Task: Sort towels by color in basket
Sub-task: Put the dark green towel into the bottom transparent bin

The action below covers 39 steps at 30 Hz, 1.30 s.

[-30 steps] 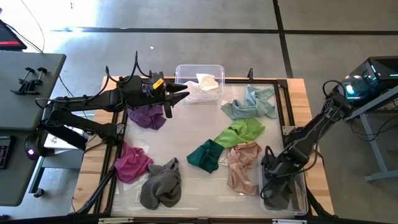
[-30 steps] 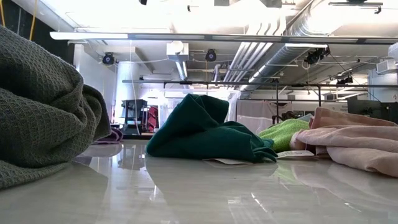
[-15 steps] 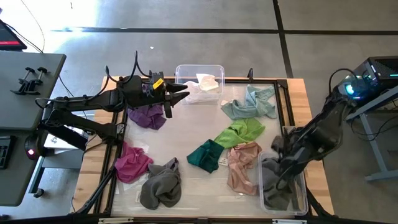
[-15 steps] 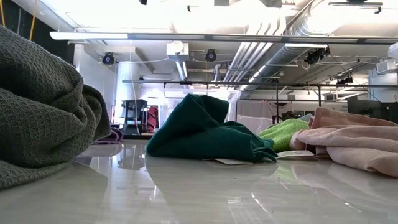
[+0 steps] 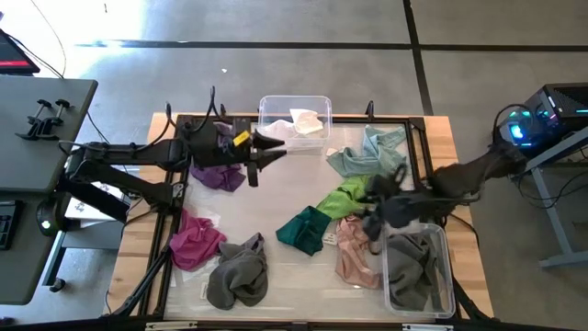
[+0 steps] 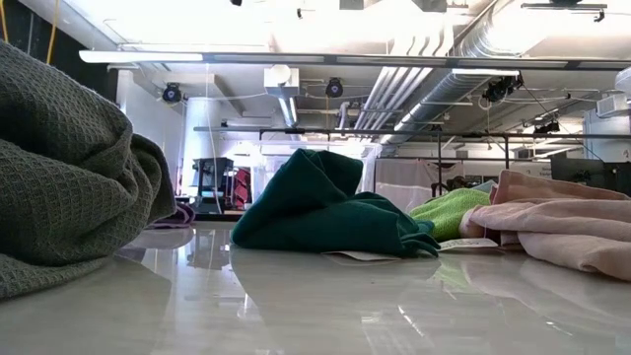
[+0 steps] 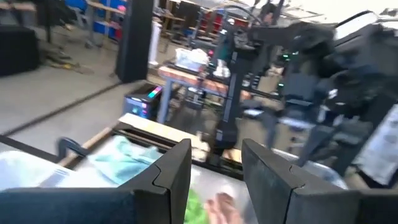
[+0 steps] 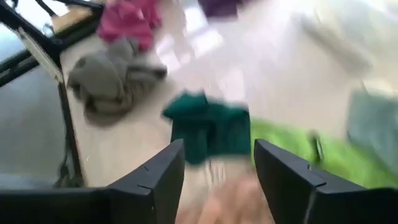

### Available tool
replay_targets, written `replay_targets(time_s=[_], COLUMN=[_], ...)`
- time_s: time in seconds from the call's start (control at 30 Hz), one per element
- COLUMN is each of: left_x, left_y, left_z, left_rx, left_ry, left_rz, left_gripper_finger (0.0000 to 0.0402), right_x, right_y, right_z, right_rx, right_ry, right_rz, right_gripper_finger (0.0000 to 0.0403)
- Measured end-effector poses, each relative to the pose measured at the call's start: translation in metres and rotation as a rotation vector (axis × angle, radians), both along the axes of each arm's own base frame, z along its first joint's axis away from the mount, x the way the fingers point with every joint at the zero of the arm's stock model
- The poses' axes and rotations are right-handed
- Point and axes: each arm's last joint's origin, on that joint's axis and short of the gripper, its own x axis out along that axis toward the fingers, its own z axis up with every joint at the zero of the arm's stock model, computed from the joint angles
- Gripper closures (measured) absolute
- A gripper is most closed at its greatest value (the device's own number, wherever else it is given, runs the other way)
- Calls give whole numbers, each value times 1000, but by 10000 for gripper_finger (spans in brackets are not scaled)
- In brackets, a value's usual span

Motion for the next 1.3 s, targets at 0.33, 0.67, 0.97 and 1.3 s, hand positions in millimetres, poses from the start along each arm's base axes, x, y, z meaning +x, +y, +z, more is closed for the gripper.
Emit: replay_targets(time_s=[0.33,0.67,0.97,1.3], left_x=[-4,-6,-17,-49], left_y=[-36,-57,-99,-158], left_z=[-20,-43,-30,-31], left_rx=[-154,-336,-397,-290], left_ry=[187,374,307,299], left_rz=[-89,-74,-305,-347], left_gripper_finger=[301,312,312,312], right_x=[47,115,153,167], right_y=[-9,-18,-17,-12], right_z=[-108,-172,-230,-207], right_rx=[-185,-72,34,202], right_ry=[-95,-65,278,409], right_rz=[181,262,261,3], right_gripper_finger=[203,203,233,392])
